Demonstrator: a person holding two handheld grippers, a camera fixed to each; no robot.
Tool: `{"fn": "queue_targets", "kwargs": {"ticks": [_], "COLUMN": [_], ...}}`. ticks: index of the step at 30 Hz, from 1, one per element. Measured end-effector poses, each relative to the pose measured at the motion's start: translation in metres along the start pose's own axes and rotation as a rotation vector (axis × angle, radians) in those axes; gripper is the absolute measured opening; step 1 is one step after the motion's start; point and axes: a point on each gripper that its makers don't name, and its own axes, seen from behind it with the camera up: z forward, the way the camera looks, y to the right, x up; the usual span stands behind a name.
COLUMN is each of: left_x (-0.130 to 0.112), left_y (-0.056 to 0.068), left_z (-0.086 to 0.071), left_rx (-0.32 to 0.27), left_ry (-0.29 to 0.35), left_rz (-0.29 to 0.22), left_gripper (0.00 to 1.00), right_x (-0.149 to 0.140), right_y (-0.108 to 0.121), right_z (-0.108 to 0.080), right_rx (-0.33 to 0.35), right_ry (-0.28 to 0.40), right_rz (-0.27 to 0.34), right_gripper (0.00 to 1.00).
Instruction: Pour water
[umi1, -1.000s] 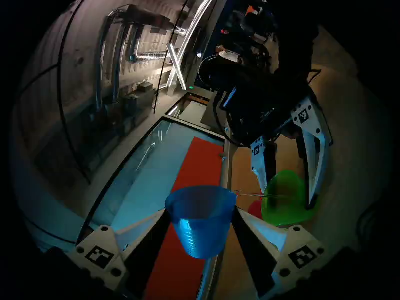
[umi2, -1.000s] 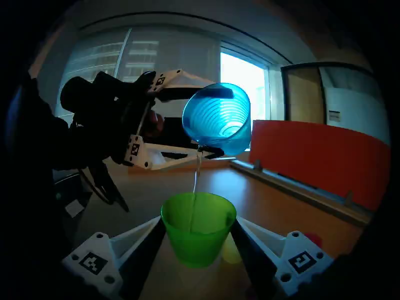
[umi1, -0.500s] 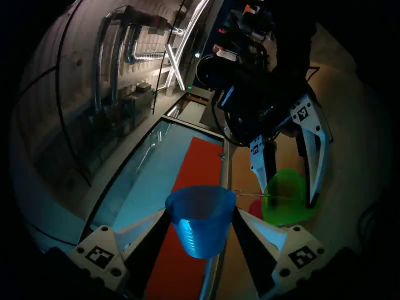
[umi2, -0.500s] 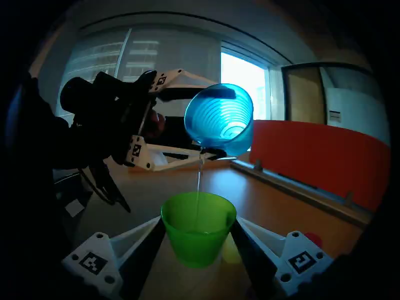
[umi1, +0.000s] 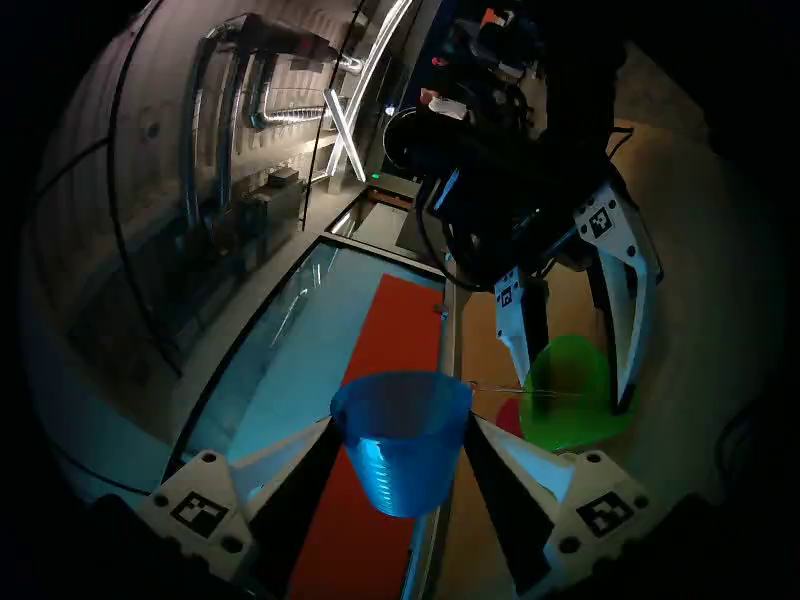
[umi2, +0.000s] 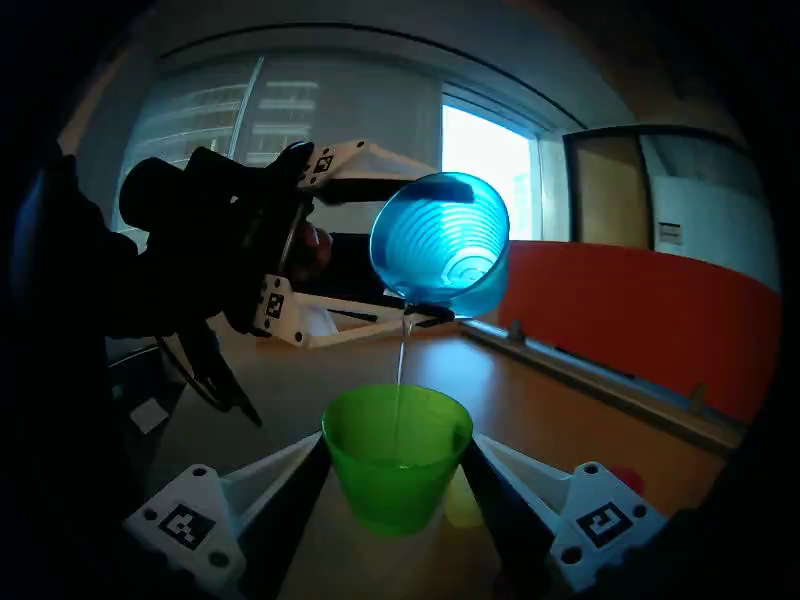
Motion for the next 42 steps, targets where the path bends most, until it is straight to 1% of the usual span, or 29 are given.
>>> {"fn": "queue_targets", "kwargs": {"ticks": [17,24,42], "left_x": [0.0029,0.0042,0.0049], "left_y": [-0.0023,-0.0016,0.0002], "left_z": [-0.0012,-0.0003,-0.0008], "left_rx": [0.001,0.000,-0.002], "left_ry": [0.001,0.002,0.004], "left_rz": [0.013,0.032,0.057], "left_gripper": [0.84,0.84,0.84], "right_x": [0.0002,0.0003,0.0005], "right_y": [-0.0008,-0.0007,-0.0012], "right_z": [0.0010,0.0007,0.0009], "right_rx": [0.000,0.001,0.001], "right_ry": [0.003,0.004,0.004], "right_rz": [0.002,0.001,-0.001], "right_gripper": [0.90,0.90,0.90]}}
